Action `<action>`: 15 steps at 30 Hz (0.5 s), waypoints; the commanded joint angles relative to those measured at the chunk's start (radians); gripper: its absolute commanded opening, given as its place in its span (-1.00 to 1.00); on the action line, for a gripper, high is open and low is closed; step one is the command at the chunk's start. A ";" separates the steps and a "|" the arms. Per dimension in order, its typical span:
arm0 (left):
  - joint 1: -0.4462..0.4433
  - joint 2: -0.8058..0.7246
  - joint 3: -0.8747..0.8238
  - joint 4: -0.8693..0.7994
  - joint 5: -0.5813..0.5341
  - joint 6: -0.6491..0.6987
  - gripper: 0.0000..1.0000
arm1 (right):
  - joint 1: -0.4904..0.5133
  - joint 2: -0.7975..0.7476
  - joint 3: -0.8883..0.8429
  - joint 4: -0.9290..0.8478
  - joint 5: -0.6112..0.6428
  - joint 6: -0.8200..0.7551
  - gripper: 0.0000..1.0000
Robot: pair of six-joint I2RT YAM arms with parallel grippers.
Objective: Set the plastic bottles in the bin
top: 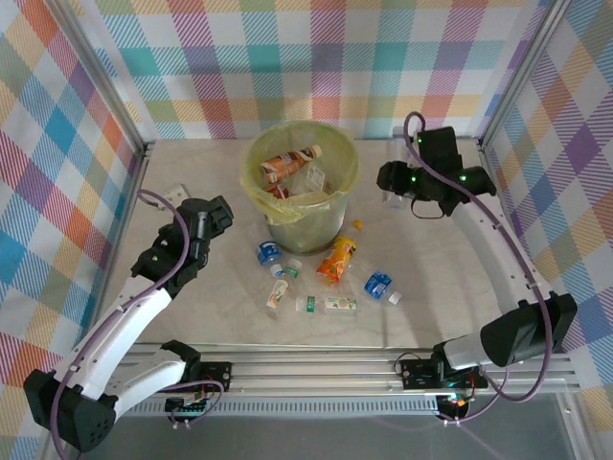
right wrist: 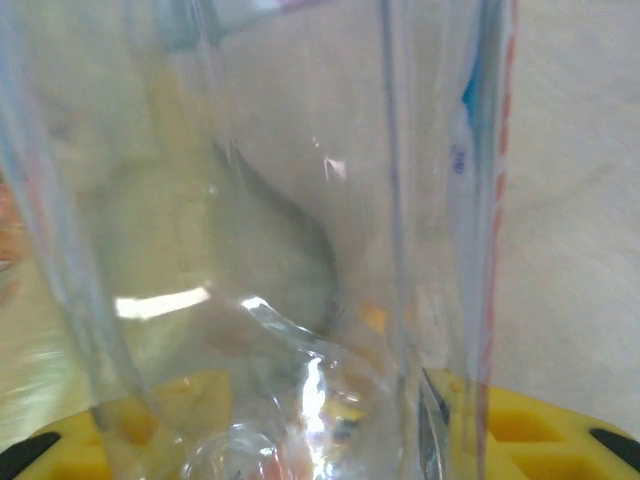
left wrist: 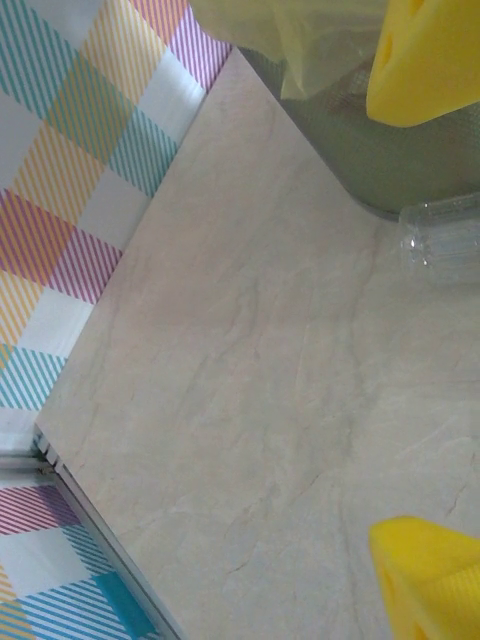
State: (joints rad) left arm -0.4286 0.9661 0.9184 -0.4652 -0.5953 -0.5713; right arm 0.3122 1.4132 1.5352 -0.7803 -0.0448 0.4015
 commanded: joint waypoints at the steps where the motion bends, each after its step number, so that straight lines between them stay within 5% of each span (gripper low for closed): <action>1: 0.016 0.011 -0.018 -0.023 -0.011 -0.042 1.00 | 0.055 0.018 0.112 -0.005 -0.086 -0.045 -0.02; 15: 0.025 0.068 -0.003 -0.026 0.043 -0.047 1.00 | 0.239 0.395 0.650 -0.161 -0.111 -0.140 -0.02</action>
State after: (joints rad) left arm -0.4175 1.0332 0.9066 -0.4728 -0.5598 -0.6106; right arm 0.5304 1.7542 2.1078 -0.8688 -0.1421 0.3065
